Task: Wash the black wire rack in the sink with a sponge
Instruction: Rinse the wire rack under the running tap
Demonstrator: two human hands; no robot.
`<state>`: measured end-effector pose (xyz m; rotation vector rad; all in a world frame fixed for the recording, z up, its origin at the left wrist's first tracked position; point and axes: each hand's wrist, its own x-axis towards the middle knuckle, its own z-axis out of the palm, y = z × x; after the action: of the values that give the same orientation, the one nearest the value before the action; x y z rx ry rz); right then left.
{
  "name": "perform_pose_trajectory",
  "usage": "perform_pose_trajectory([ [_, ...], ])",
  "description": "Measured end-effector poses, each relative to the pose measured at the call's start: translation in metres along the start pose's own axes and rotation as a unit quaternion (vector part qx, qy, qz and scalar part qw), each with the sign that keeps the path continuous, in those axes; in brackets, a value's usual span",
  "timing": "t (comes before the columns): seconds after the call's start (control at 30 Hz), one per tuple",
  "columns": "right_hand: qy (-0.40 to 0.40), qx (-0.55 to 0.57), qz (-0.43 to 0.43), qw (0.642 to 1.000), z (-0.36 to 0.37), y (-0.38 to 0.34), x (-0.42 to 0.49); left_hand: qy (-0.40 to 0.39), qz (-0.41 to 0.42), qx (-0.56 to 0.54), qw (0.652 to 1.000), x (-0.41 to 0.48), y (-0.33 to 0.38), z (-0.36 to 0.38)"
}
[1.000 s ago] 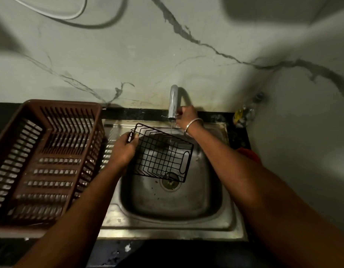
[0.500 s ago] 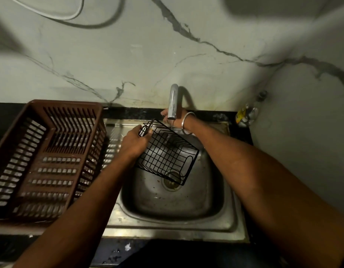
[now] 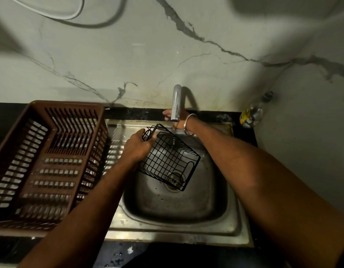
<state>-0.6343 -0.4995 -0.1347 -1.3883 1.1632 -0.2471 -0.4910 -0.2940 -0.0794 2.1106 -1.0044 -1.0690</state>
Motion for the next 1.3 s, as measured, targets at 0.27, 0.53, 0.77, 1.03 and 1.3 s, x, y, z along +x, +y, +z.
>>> perform_pose_trajectory([
  [0.27, 0.1, 0.122, -0.019, 0.987, -0.013, -0.012, -0.071, -0.007, 0.013, 0.015, 1.0, 0.0, 0.009, -0.001],
  [0.53, 0.082, 0.169, -0.071, 0.98, -0.006, 0.028, -0.123, -0.011, 0.033, 0.055, 0.998, -0.01, 0.018, -0.003],
  [0.77, 0.044, -0.03, -0.067, 0.996, 0.017, 0.059, -0.161, -0.036, 0.087, 0.112, 0.989, -0.026, 0.038, 0.0],
  [1.03, 0.211, -0.074, -0.054, 0.973, 0.049, 0.046, -0.193, -0.064, 0.192, 0.175, 0.964, -0.062, 0.065, -0.004],
  [1.3, 0.132, -0.022, -0.034, 0.99, 0.053, 0.048, -0.225, -0.12, 0.315, 0.241, 0.91, -0.071, 0.059, -0.025],
])
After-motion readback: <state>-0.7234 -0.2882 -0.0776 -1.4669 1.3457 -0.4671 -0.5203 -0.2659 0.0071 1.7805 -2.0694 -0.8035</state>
